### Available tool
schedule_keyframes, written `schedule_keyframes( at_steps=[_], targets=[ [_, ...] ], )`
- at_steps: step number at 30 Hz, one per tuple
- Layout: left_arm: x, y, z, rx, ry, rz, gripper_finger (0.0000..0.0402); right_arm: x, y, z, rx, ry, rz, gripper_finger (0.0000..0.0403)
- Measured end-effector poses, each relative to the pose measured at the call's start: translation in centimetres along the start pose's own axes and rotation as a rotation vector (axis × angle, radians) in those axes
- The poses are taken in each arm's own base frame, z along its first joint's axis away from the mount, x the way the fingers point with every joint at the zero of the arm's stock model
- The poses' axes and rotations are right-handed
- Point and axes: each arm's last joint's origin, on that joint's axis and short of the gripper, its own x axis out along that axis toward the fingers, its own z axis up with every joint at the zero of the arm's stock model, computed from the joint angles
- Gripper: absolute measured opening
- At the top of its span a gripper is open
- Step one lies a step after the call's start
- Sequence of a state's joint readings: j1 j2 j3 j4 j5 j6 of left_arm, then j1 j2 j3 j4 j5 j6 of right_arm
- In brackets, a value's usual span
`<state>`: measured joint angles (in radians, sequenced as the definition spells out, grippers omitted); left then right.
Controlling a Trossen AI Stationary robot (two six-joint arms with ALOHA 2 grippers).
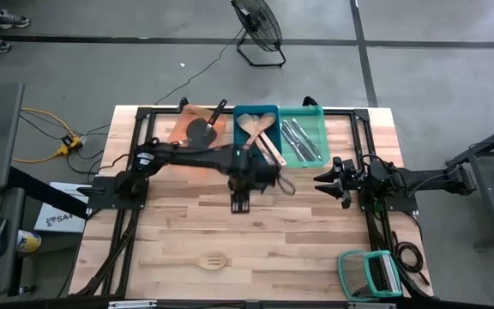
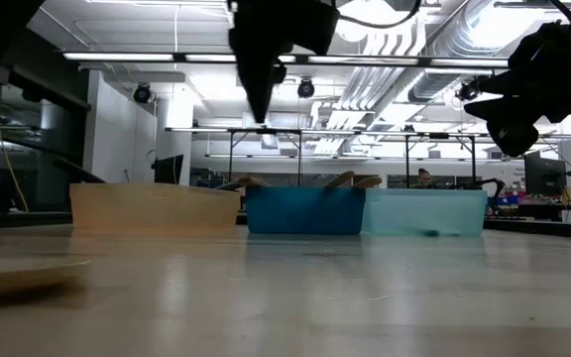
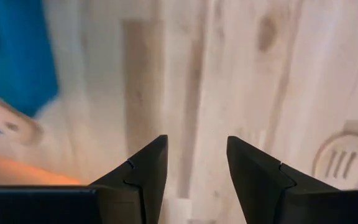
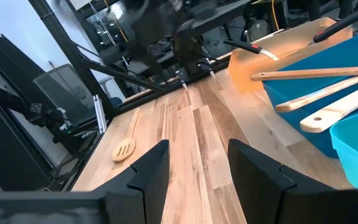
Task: Pick & Place Kitchen Items
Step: Put the brown wooden spoon into the blue bin
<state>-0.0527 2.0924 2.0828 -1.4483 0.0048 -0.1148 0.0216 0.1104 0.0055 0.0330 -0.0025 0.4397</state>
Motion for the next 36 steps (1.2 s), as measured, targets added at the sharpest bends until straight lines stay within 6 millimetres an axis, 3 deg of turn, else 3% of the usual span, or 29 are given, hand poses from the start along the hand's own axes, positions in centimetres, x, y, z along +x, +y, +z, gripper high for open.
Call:
schedule_keyframes(
  at_steps=[8,13,24,30,36],
  targets=[
    [0.6,-5.3,-4.0,0.025,0.039,0.013,0.0161,0.0,0.0,0.0,0.0,0.003,0.001,0.0156],
    [1.3,-7.5,-7.3,0.008,0.039,0.007,0.0161,0.0,0.0,-0.1,0.0,0.007,-0.004,0.0156],
    [5.1,-11.8,-13.9,-0.011,0.166,0.073,0.0161,0.1,0.0,-0.1,0.0,0.011,-0.004,0.0156],
    [7.7,-14.0,-16.1,-0.032,0.162,0.031,0.0161,0.1,0.0,-0.1,0.0,0.01,-0.004,0.0156],
    [8.7,-15.5,-17.2,-0.044,0.138,-0.012,0.0161,0.1,0.0,-0.1,0.0,0.01,-0.005,0.0156]
  ],
)
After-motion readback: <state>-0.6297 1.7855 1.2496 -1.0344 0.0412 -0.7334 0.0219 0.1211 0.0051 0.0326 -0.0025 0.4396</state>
